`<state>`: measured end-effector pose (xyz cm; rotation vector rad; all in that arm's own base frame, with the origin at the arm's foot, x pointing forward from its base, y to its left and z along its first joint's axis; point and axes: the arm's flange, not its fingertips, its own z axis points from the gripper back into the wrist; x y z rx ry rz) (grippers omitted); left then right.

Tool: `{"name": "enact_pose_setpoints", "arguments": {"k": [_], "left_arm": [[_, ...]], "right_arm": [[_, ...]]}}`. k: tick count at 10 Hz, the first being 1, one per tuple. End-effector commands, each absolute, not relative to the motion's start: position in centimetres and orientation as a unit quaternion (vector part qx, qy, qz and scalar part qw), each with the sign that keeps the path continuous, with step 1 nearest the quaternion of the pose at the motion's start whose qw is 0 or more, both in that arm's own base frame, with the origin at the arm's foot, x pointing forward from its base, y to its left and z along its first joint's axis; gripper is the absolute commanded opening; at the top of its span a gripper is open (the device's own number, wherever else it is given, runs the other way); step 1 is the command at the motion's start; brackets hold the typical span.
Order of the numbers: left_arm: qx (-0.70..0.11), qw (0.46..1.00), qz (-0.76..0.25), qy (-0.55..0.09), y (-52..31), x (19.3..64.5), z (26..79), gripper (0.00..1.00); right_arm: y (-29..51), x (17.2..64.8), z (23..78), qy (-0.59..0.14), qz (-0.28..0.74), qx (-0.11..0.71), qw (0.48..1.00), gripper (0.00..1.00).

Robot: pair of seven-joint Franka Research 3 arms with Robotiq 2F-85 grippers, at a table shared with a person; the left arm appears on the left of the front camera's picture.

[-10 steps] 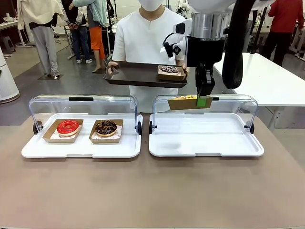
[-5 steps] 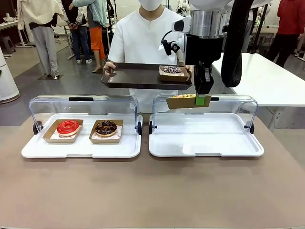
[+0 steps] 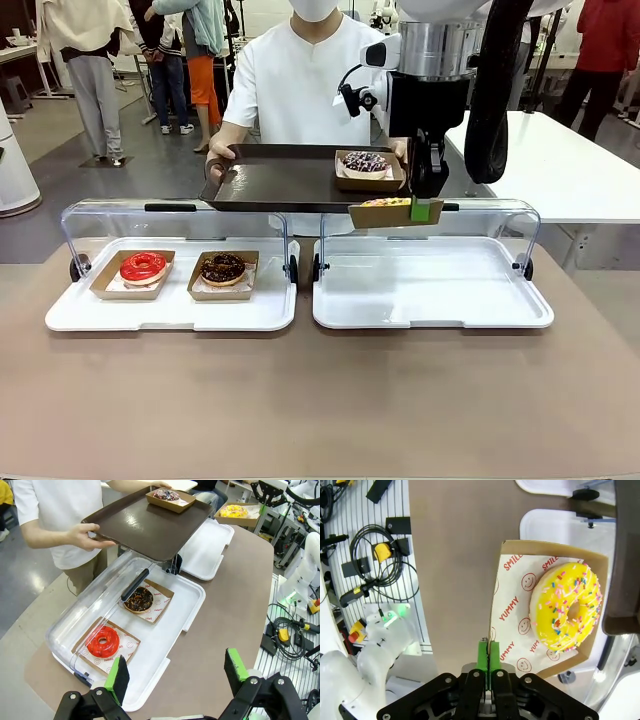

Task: Provide the desired donut to the person.
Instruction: Place the picked Paper togo box onto the Handle tray extended by the person.

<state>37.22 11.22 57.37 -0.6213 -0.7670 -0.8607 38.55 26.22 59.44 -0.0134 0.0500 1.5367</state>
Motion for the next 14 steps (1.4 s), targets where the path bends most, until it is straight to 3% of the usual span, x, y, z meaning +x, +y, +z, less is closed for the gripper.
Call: {"name": "enact_pose_setpoints", "arguments": {"k": [1,10,14], "left_arm": [[-0.289,0.793,-0.400,-0.358,11.1,37.3,57.4,1.00],[-0.289,0.793,-0.400,-0.358,11.1,37.3,57.4,1.00],[-0.289,0.793,-0.400,-0.358,11.1,37.3,57.4,1.00]], "right_arm": [[25.8,38.3,59.1,0.024,0.694,-0.014,0.719,0.00],[26.2,38.5,59.4,0.023,0.695,-0.006,0.719,0.02],[31.4,38.2,67.3,-0.062,0.701,-0.053,0.709,0.02]]}}
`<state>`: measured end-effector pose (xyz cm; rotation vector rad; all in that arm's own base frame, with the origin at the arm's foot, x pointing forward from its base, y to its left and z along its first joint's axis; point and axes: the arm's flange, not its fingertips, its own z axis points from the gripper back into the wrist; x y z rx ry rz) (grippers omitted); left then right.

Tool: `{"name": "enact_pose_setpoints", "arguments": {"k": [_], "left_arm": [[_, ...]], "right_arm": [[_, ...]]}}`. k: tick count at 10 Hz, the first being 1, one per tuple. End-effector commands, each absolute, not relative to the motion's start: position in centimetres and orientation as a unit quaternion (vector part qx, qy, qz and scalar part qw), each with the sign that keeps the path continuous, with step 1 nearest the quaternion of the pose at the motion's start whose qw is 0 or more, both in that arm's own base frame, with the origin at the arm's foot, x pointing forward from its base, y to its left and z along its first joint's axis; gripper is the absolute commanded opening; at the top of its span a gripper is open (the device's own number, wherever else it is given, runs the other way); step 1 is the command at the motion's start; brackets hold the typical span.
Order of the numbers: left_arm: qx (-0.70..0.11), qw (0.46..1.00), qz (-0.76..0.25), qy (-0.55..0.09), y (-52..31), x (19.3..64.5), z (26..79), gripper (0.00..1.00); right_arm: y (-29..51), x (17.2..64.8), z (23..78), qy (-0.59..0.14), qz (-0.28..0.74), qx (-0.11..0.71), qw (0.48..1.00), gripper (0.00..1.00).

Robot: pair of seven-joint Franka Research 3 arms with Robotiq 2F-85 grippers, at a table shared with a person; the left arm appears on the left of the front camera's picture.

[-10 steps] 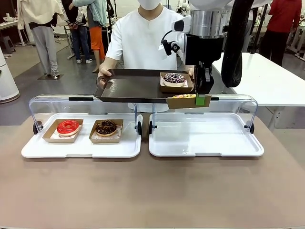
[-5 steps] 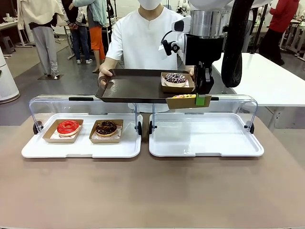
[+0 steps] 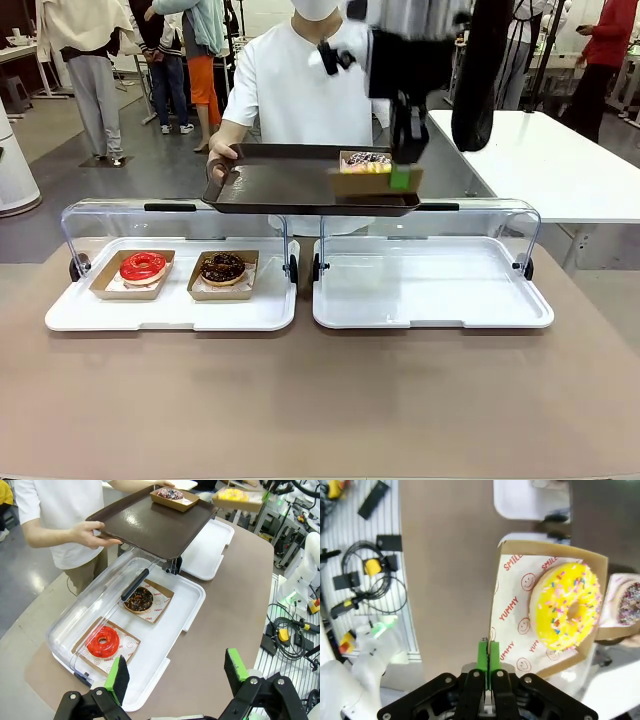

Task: Provide the desired donut to the person.
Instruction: Place the picked Paper togo box onto the Handle tray extended by the person.

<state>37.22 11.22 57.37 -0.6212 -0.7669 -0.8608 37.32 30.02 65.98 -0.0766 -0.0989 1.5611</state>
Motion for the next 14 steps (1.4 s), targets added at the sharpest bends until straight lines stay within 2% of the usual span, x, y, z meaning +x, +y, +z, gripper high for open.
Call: {"name": "enact_pose_setpoints", "arguments": {"k": [1,3,7,10,14], "left_arm": [[-0.289,0.793,-0.400,-0.358,11.1,37.3,57.4,1.00],[-0.289,0.793,-0.400,-0.358,11.1,37.3,57.4,1.00],[-0.289,0.793,-0.400,-0.358,11.1,37.3,57.4,1.00],[-0.289,0.793,-0.400,-0.358,11.1,37.3,57.4,1.00],[-0.289,0.793,-0.400,-0.358,11.1,37.3,57.4,1.00]], "right_arm": [[32.9,39.0,69.0,-0.090,0.712,-0.044,0.695,0.02],[36.6,42.0,69.5,-0.124,0.719,-0.016,0.684,0.02],[41.7,48.2,65.0,-0.120,0.703,0.001,0.700,0.02],[43.2,50.7,62.7,-0.145,0.716,0.011,0.683,0.02],[42.7,52.0,60.0,-0.114,0.733,0.002,0.671,0.02]]}}
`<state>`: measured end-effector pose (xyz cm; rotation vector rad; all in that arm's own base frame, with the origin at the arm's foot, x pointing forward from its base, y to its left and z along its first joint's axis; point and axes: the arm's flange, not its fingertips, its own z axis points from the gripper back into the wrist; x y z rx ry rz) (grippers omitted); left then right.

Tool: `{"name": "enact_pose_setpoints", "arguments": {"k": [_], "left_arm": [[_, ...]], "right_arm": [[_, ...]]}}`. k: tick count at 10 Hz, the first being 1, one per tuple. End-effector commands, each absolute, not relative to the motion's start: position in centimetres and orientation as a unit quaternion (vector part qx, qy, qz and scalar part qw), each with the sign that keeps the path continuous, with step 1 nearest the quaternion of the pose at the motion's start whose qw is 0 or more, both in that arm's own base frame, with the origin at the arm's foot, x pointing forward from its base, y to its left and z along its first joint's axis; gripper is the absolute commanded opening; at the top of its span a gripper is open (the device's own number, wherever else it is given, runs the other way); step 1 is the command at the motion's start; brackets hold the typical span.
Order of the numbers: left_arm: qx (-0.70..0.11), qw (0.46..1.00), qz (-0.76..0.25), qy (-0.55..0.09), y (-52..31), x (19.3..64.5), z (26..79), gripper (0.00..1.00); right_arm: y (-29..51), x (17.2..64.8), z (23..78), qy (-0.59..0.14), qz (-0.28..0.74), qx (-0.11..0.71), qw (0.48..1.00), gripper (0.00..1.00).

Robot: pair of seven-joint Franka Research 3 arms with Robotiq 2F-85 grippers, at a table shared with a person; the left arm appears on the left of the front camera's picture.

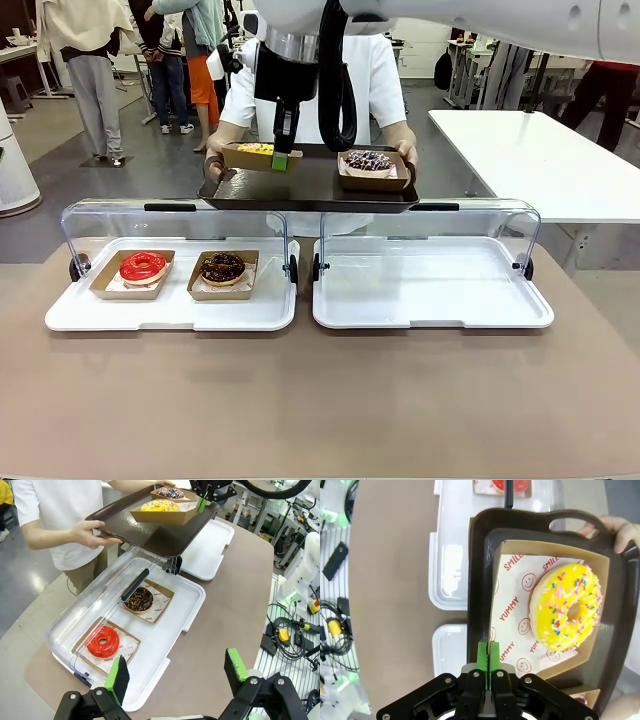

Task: Provide the desired donut to the person.
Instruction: Place the picked Paper togo box onto the Handle tray extended by the person.

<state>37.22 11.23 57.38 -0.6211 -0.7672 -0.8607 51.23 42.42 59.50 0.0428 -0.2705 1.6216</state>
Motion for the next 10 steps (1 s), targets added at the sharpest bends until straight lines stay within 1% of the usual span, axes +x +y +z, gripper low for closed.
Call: {"name": "enact_pose_setpoints", "arguments": {"k": [1,2,5,10], "left_arm": [[-0.289,0.793,-0.400,-0.358,11.1,37.3,57.4,1.00],[-0.289,0.793,-0.400,-0.358,11.1,37.3,57.4,1.00],[-0.289,0.793,-0.400,-0.358,11.1,37.3,57.4,1.00],[-0.289,0.793,-0.400,-0.358,11.1,37.3,57.4,1.00]], "right_arm": [[42.6,52.0,59.4,-0.107,0.741,-0.005,0.663,0.02],[42.6,52.1,58.8,-0.104,0.748,-0.010,0.655,0.02],[42.2,53.0,57.5,-0.095,0.750,-0.017,0.655,0.02],[41.8,54.8,56.4,-0.089,0.734,-0.031,0.673,0.02]]}}
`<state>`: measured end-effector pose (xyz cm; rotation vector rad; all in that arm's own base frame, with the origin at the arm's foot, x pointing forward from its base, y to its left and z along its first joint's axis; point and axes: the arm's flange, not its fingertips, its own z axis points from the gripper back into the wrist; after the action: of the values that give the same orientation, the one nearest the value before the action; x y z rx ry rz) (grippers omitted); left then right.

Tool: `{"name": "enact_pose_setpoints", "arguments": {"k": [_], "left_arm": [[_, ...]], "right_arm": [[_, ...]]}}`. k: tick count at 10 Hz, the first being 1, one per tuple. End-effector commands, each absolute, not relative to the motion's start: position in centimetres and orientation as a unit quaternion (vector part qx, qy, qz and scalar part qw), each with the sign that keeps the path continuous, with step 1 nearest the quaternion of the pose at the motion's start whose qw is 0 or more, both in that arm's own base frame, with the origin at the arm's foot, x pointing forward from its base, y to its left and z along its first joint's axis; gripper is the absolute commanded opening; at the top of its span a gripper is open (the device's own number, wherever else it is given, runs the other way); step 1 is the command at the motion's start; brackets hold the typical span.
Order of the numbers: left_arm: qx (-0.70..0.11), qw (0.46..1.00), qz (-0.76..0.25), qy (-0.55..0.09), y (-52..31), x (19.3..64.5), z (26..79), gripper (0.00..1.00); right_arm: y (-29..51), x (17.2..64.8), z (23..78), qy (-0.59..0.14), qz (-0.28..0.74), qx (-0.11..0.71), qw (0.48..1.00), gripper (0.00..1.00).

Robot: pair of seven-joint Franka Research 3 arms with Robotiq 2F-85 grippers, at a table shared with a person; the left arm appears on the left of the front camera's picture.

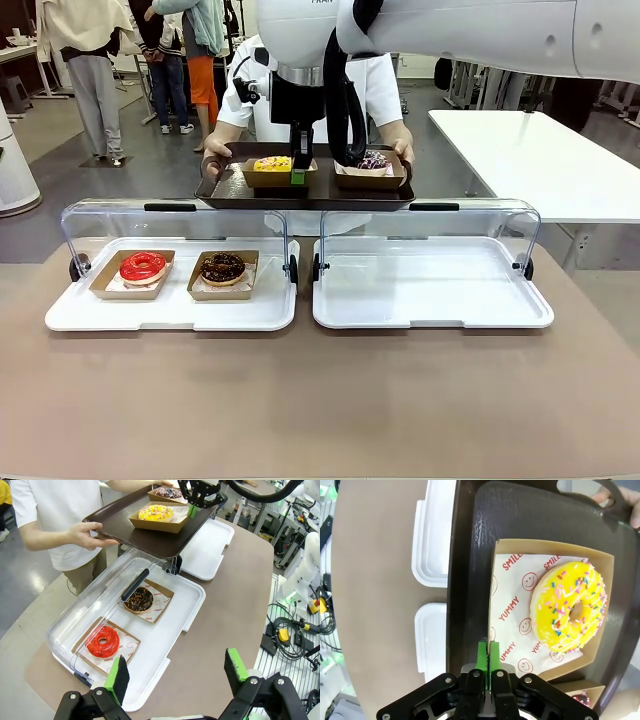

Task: Provide the desired donut to the person.
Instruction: Place the picked Paper togo box onto the Handle tray extended by the person.

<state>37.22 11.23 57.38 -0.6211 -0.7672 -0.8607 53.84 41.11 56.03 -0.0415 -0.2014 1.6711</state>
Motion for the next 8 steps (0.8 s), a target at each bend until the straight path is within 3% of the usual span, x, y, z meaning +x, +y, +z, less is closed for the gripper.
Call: {"name": "enact_pose_setpoints", "arguments": {"k": [1,5,6,7,8], "left_arm": [[-0.289,0.793,-0.400,-0.358,11.13,37.31,57.44,1.00],[-0.289,0.793,-0.400,-0.358,11.13,37.31,57.44,1.00],[-0.289,0.793,-0.400,-0.358,11.13,37.31,57.44,1.00],[-0.289,0.793,-0.400,-0.358,11.13,37.31,57.44,1.00],[-0.289,0.793,-0.400,-0.358,11.13,37.31,57.44,1.00]], "right_arm": [[41.91,55.38,56.32,-0.091,0.731,-0.032,0.676,0.02],[42.20,56.26,55.55,-0.095,0.720,-0.037,0.686,0.02],[42.11,56.15,55.50,-0.099,0.720,-0.037,0.686,0.59],[42.06,56.06,55.52,-0.101,0.720,-0.037,0.685,0.60],[42.07,55.91,55.76,-0.103,0.720,-0.037,0.685,1.00]]}}
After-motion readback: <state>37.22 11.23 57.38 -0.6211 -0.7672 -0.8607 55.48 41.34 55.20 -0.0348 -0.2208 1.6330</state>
